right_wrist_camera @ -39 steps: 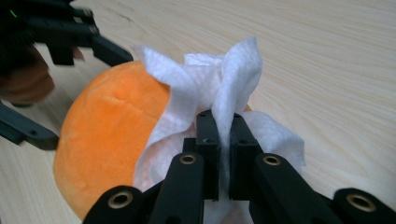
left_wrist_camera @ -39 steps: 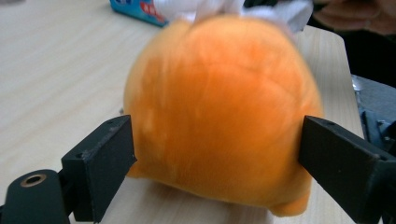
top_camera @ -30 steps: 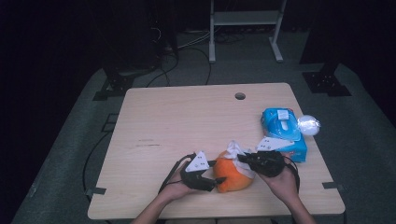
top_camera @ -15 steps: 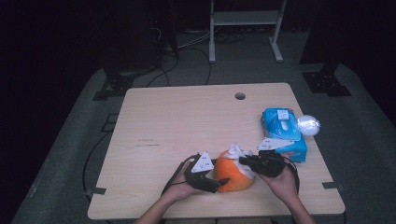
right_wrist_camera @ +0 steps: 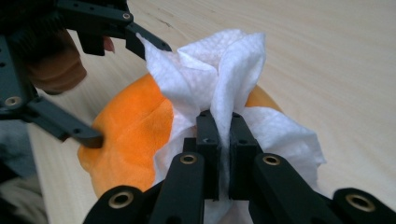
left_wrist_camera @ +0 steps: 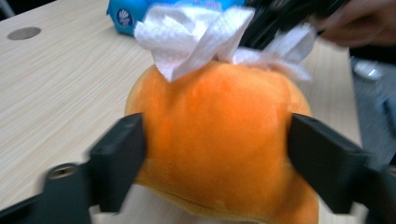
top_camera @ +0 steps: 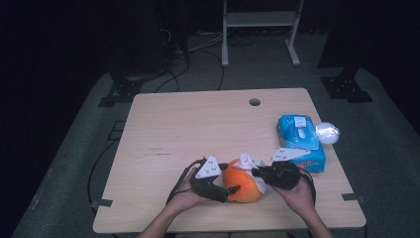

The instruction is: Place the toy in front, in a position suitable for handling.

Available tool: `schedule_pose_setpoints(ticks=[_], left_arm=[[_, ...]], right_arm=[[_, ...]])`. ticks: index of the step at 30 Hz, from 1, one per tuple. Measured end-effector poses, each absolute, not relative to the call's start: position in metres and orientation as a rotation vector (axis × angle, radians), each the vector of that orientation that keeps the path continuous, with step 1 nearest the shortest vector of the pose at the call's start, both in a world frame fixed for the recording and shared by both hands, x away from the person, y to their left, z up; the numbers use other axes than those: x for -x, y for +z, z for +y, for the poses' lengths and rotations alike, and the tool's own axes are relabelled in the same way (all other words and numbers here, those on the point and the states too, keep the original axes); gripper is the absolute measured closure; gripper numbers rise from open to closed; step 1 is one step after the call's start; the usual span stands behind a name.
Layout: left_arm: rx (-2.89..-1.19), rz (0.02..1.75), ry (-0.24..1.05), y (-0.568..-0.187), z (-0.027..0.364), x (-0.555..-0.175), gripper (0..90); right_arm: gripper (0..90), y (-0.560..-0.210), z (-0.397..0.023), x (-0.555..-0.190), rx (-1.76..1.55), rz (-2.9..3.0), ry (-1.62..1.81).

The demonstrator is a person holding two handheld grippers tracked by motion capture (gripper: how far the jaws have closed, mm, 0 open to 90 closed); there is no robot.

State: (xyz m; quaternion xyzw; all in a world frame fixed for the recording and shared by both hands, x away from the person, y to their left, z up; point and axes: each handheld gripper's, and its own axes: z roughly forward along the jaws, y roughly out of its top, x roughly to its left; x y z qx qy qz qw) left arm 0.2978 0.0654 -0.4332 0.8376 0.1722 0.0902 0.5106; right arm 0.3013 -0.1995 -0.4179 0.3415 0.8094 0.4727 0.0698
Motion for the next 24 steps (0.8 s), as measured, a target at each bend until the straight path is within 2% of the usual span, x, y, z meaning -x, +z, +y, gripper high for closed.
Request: schedule_pose_setpoints(ticks=[1, 3, 6, 8, 11, 15, 17, 19, 21, 23, 24], left_arm=[[-2.022, 0.412, 0.217, -0.435, 0.065, -0.298, 12.0], [-2.037, 0.414, 0.237, -0.438, 0.061, -0.296, 13.1], [-2.059, 0.375, 0.304, -0.434, 0.057, -0.289, 32.0], [-2.051, 0.37, 0.324, -0.431, 0.056, -0.287, 36.1], [-2.044, 0.359, 0.325, -0.431, 0.051, -0.283, 35.6], [-2.052, 0.357, 0.333, -0.432, 0.05, -0.282, 33.4], [-2.029, 0.388, 0.308, -0.432, 0.053, -0.285, 28.0], [-2.007, 0.428, 0.274, -0.433, 0.054, -0.29, 17.8], [-2.006, 0.442, 0.27, -0.437, 0.052, -0.291, 12.9], [-2.012, 0.436, 0.28, -0.438, 0.051, -0.29, 15.2], [-2.015, 0.42, 0.306, -0.438, 0.051, -0.288, 22.5]], right_arm=[[85.1, -0.417, -0.201, -0.302, -1.029, 2.429, 1.415], [85.1, -0.416, -0.201, -0.302, -1.023, 2.427, 1.401], [85.2, -0.416, -0.2, -0.3, -1.023, 2.425, 1.398], [85.3, -0.409, -0.2, -0.296, -1.016, 2.399, 1.43], [85.3, -0.398, -0.195, -0.289, -0.976, 2.408, 1.56], [85.3, -0.398, -0.173, -0.283, -0.879, 2.456, 1.495], [85.3, -0.398, -0.176, -0.285, -0.9, 2.445, 1.492], [85.3, -0.4, -0.183, -0.289, -0.936, 2.423, 1.457], [85.3, -0.402, -0.187, -0.291, -0.97, 2.425, 1.459], [85.3, -0.403, -0.187, -0.292, -0.969, 2.423, 1.439], [85.3, -0.403, -0.186, -0.291, -0.966, 2.421, 1.429]])
